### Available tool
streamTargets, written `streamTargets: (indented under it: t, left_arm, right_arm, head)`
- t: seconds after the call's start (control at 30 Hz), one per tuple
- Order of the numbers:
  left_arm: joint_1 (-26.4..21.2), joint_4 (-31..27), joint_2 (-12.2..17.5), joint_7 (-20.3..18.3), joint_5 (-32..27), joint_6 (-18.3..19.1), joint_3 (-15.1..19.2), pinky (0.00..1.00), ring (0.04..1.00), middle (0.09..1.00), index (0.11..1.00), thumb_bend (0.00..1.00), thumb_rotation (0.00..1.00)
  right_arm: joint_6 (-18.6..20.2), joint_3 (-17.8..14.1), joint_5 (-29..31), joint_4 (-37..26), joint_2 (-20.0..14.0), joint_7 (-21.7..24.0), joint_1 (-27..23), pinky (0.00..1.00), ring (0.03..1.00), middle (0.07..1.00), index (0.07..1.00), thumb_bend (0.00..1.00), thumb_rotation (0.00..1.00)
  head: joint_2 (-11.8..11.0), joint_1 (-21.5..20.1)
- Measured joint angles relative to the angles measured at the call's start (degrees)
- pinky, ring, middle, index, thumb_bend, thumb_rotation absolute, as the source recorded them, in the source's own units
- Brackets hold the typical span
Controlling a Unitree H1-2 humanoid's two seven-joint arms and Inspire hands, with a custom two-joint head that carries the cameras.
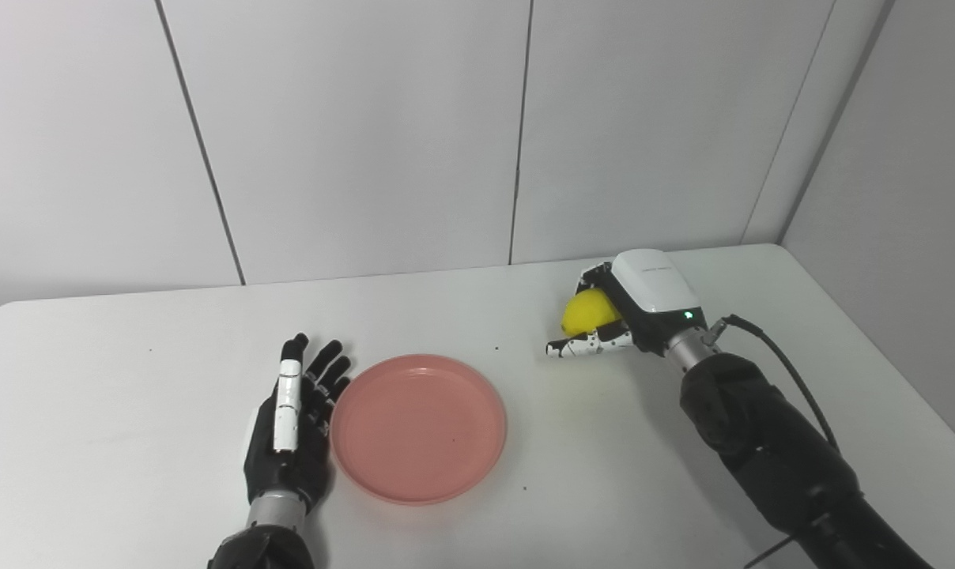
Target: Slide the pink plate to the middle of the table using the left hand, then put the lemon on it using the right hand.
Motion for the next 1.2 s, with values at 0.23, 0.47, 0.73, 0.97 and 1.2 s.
streamTargets:
  t: [0.23,0.47,0.73,0.97,1.2]
  left_arm:
    - [0.0,0.0,-0.1,0.8,0.3,0.0,-0.4,0.89,0.853,0.822,0.915,0.71,0.72]
    - [0.0,0.1,-0.1,1.1,0.4,-0.1,-0.9,0.89,0.857,0.824,0.917,0.72,0.71]
    - [0.0,0.2,-0.2,1.6,0.6,-0.2,-1.5,0.89,0.861,0.834,0.92,0.72,0.72]
    - [-0.1,0.5,-0.2,1.8,1.2,-0.8,-1.8,0.9,0.856,0.832,0.917,0.73,0.71]
    - [-0.1,1.1,-0.3,2.5,1.6,-1.9,-2.2,0.9,0.853,0.822,0.911,0.72,0.7]
  right_arm:
    - [0.0,1.2,-0.8,-0.9,1.7,1.4,-1.4,0.16,0.218,0.282,0.326,0.61,0.53]
    - [0.0,1.8,-0.9,-2.1,2.7,3.5,-3.7,0.18,0.236,0.297,0.333,0.61,0.56]
    - [0.0,2.2,-0.9,-3.6,4.1,5.8,-5.1,0.19,0.244,0.312,0.345,0.61,0.55]
    - [-0.1,2.3,0.0,-4.2,5.7,6.6,-5.2,0.21,0.258,0.322,0.359,0.6,0.52]
    - [-2.0,4.0,0.2,-5.5,6.3,7.2,-5.7,0.23,0.276,0.339,0.394,0.62,0.55]
  head:
    - [-0.2,1.8]
    - [0.0,2.4]
    - [0.1,3.4]
    - [0.3,4.7]
    - [0.4,5.6]
